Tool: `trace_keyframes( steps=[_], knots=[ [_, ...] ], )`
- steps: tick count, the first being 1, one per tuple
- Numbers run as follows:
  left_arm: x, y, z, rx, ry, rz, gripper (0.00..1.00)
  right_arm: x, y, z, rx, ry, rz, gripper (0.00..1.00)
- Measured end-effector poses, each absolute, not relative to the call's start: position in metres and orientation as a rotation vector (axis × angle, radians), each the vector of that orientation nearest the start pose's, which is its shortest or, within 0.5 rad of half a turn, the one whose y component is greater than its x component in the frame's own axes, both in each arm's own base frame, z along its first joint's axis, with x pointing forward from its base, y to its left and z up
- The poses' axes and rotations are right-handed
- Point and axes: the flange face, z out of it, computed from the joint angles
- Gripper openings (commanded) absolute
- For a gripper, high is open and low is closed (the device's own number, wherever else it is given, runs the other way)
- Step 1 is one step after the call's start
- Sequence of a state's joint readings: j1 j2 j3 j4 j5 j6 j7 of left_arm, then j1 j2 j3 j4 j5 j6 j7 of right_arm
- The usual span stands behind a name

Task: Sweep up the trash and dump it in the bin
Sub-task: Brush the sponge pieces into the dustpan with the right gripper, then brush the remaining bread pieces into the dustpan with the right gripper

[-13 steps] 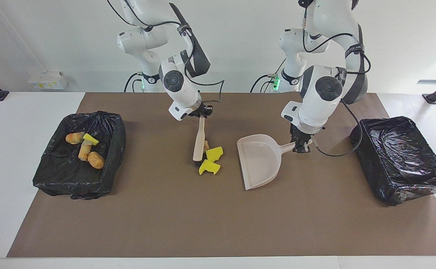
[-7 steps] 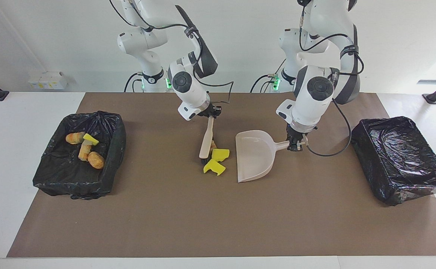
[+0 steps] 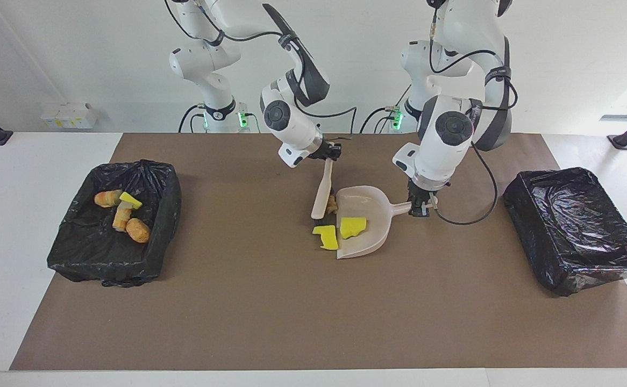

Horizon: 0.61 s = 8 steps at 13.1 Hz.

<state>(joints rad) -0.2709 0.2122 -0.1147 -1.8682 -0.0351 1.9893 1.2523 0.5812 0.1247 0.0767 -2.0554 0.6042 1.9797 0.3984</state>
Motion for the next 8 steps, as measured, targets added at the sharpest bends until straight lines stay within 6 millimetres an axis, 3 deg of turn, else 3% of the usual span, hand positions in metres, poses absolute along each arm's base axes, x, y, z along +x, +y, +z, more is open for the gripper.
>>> trace_keyframes(
  steps=[2,4,6,8],
  knots=[
    [0.554,-0.23,0.393,-2.23,2.355,0.086,0.0,0.424,0.349,0.392,-2.891,-0.127,0.604,0.0],
    [0.555,-0.229,0.392,-2.234,2.384,0.054,0.0,0.436,0.325,0.394,-3.037,-0.37,0.532,0.0],
    [0.56,-0.218,0.392,-2.253,2.412,0.011,0.0,0.453,0.299,0.38,-3.105,-0.604,0.52,0.0],
    [0.563,-0.208,0.392,-2.26,2.418,-0.005,0.0,0.469,0.289,0.358,-3.15,-0.694,0.547,0.0]
  ],
)
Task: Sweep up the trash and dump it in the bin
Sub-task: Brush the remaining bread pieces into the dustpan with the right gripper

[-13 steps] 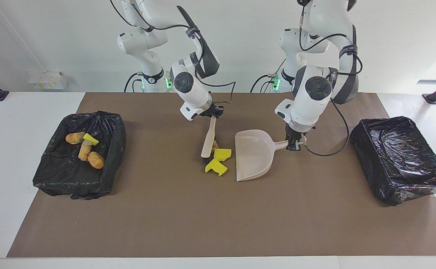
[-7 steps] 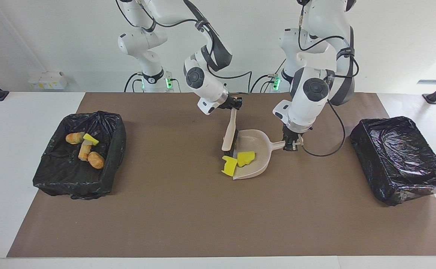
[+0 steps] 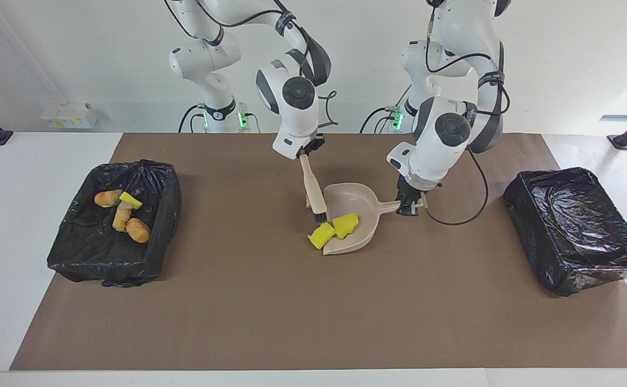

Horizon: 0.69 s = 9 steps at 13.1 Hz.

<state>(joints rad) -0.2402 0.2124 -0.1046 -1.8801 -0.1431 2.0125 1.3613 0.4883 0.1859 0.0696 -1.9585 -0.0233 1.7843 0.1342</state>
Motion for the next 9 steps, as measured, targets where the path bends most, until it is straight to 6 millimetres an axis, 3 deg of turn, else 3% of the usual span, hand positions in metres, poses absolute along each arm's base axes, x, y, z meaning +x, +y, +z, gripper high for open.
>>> trace_keyframes(
  steps=[3,5,9],
  knots=[
    [0.563,-0.208,0.392,-2.261,2.419,-0.006,0.0,0.484,0.296,0.336,-3.152,-0.702,0.584,0.0],
    [0.562,-0.207,0.39,-2.266,2.418,0.003,0.0,0.485,0.289,0.327,-3.143,-0.67,0.611,0.0],
    [0.556,-0.202,0.375,-2.277,2.408,0.017,0.0,0.479,0.303,0.318,-2.961,-0.451,0.576,0.0]
  ],
)
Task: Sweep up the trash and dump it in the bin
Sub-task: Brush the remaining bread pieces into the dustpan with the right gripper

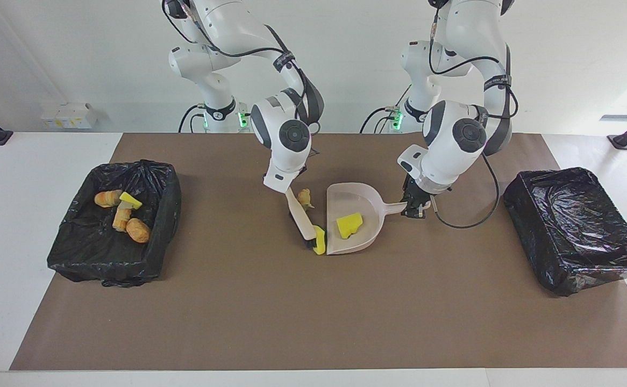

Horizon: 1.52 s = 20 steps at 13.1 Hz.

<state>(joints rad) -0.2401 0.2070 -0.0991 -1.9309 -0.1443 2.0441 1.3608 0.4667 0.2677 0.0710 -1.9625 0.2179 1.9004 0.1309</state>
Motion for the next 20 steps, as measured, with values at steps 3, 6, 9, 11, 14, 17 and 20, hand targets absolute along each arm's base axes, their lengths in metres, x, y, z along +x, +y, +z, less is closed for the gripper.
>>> trace_keyframes(
  steps=[3,6,9,11,14,17,20],
  knots=[
    [0.55,-0.198,0.36,-2.28,2.389,-0.004,0.0,0.473,0.322,0.322,-2.805,-0.303,0.592,0.0],
    [0.547,-0.197,0.359,-2.296,2.391,-0.035,0.0,0.469,0.35,0.335,-2.657,-0.199,0.576,0.0],
    [0.549,-0.19,0.356,-2.321,2.414,-0.088,0.0,0.472,0.36,0.368,-2.621,-0.205,0.542,0.0],
    [0.552,-0.183,0.357,-2.33,2.413,-0.111,0.0,0.469,0.347,0.396,-2.649,-0.176,0.574,0.0],
    [0.556,-0.173,0.357,-2.36,2.428,-0.171,0.0,0.459,0.313,0.402,-2.854,-0.212,0.608,0.0],
    [0.558,-0.167,0.357,-2.36,2.433,-0.186,0.0,0.433,0.291,0.37,-2.954,-0.255,0.688,0.0],
    [0.558,-0.167,0.357,-2.36,2.434,-0.186,0.0,0.419,0.282,0.347,-2.982,-0.252,0.683,0.0]
  ],
)
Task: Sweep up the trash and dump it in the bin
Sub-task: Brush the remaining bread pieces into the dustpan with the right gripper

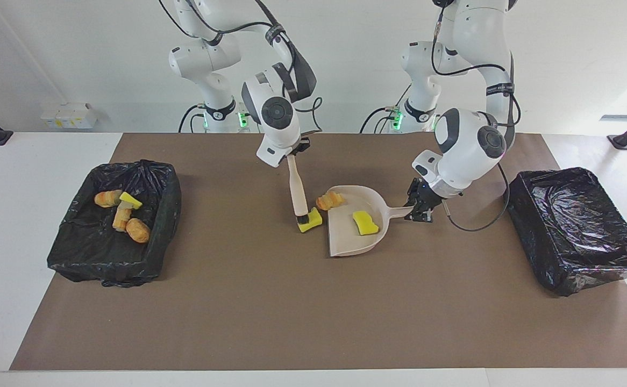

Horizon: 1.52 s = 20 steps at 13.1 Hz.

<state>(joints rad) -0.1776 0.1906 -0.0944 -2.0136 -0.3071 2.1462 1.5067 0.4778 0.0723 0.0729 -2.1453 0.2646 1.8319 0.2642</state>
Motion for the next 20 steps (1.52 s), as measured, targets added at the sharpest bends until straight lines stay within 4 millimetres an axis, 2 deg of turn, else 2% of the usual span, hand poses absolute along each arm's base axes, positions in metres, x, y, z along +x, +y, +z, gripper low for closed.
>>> trace_keyframes(
  steps=[3,7,9,12,15,17,19,20],
  knots=[
    [0.558,-0.167,0.357,-2.36,2.434,-0.186,0.0,0.415,0.293,0.339,-2.871,-0.138,0.648,0.0],
    [0.557,-0.165,0.355,-2.363,2.433,-0.178,0.0,0.417,0.31,0.347,-2.694,-0.004,0.633,0.0],
    [0.556,-0.164,0.353,-2.374,2.425,-0.168,0.0,0.422,0.32,0.357,-2.589,0.053,0.623,0.0],
    [0.558,-0.156,0.352,-2.394,2.398,-0.159,0.0,0.434,0.337,0.382,-2.5,0.076,0.586,0.0],
    [0.561,-0.142,0.352,-2.362,2.364,-0.097,0.0,0.446,0.344,0.41,-2.478,0.102,0.542,0.0],
    [0.562,-0.141,0.355,-2.315,2.356,-0.064,0.0,0.453,0.352,0.44,-2.461,0.158,0.546,0.0],
    [0.562,-0.139,0.357,-2.269,2.353,-0.031,0.0,0.457,0.352,0.468,-2.465,0.141,0.571,0.0],
    [0.563,-0.138,0.358,-2.25,2.35,-0.018,0.0,0.46,0.343,0.472,-2.529,0.105,0.561,0.0]
  ],
)
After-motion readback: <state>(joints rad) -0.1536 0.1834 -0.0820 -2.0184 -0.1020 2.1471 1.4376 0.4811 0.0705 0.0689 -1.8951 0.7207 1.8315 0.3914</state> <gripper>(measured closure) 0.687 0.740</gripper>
